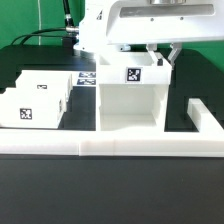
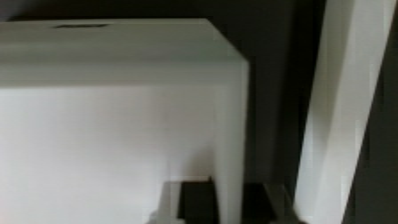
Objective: Assemble drawer
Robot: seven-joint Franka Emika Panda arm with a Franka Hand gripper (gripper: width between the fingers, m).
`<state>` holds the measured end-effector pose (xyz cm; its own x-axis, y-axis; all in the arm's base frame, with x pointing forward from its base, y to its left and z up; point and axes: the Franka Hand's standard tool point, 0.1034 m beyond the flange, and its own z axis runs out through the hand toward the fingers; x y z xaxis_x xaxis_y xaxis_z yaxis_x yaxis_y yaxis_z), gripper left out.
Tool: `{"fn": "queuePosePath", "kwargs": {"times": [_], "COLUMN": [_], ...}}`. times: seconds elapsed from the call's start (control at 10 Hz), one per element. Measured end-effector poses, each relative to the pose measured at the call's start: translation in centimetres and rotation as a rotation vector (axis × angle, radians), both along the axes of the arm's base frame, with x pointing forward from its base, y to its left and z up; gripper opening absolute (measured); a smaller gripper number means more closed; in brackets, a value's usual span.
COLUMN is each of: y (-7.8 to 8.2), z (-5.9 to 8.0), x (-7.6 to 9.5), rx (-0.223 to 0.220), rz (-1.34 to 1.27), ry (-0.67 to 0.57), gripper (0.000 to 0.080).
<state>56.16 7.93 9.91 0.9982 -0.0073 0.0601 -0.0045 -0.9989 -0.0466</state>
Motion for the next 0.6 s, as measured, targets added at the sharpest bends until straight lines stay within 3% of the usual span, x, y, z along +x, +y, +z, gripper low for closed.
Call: {"fn": "queuePosePath", "kwargs": {"times": [0.3,0.6], "y": [0.2,1.6], "z": [0.0,0.0], "x": [0.0,-0.1], "rx": [0.008,0.047], "rz": [-0.066,-0.407], "ry": [0.003,-0.002], "gripper": [0.0038,0.0038]}}
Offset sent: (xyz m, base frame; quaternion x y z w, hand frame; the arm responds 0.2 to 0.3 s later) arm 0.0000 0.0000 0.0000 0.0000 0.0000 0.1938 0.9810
